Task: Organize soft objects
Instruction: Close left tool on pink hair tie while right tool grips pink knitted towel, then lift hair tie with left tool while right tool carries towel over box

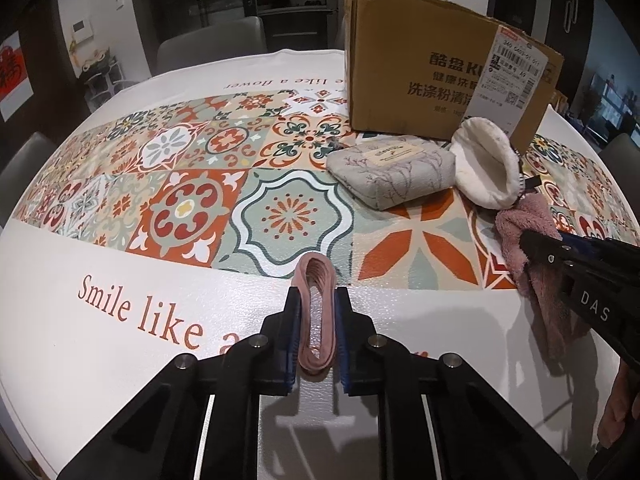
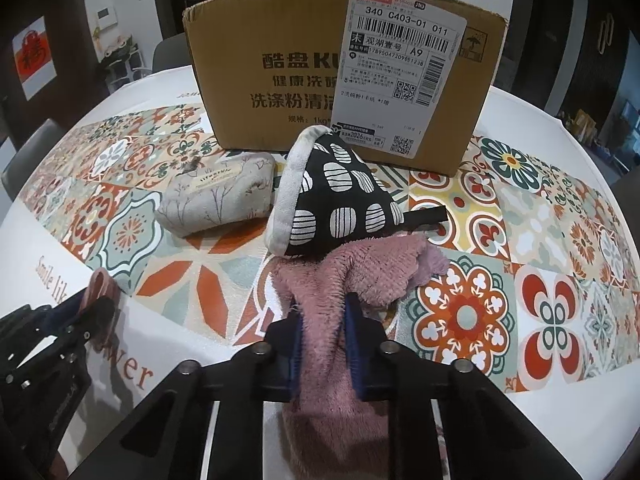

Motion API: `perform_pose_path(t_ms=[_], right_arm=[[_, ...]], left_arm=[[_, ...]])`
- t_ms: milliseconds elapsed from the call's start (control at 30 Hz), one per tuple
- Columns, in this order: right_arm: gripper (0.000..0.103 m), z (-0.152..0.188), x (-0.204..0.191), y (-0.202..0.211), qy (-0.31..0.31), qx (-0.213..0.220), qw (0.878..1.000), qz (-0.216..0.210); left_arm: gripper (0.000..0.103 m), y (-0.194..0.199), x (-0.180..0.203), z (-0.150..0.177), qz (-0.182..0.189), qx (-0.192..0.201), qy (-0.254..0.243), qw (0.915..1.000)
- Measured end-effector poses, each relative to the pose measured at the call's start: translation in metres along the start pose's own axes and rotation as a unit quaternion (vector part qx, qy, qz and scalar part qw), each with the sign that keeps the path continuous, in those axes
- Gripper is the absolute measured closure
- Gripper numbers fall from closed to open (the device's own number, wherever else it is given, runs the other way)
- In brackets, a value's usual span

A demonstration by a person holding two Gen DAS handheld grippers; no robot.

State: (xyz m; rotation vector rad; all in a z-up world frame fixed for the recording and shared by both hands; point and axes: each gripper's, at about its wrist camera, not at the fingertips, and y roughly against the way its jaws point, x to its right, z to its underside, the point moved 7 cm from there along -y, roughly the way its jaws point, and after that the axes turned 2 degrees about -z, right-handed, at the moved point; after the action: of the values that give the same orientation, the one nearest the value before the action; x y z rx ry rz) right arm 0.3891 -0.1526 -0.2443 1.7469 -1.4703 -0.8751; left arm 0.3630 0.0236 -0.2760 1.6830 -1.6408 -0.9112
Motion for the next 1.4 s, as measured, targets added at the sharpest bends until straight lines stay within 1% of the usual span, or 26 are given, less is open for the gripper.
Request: perform_pose_path(t_ms=[100,267,733,1167,1267,1400], right_arm=[[0.086,0.001,0.0,0.006,-0.001,0.001,1.0,-0.005],[0.087,-0.001,0.001,0.019,-0.001,0.013,1.0,-0.007],[0.087,-0.014,0.002,0.068,-0.01,0.059,0.998,-0.017],[0.087,-0.037,0.002,0.116,-0.011,0.113,0.993,-0.026],[0.087,-0.044,0.003,0.126,-0.011,0.125,0.992,-0.026],[0.087,-0.053,0.003,0.139,-0.012,0.142,0.989,-0.03]], left_arm=[[0.089,0.004,0.003,-0.002,0.005,0.005,-0.004,1.0],[0.089,0.016,0.008,-0.007,0.013,0.015,-0.006,0.9998],[0.09,0.064,0.019,-0.031,0.037,0.063,-0.012,0.9972],[0.094,0.108,0.029,-0.063,0.061,0.116,-0.015,0.9912],[0.095,0.116,0.031,-0.071,0.08,0.119,-0.007,0.9896],[0.095,0.127,0.032,-0.081,0.088,0.135,-0.004,0.9869]])
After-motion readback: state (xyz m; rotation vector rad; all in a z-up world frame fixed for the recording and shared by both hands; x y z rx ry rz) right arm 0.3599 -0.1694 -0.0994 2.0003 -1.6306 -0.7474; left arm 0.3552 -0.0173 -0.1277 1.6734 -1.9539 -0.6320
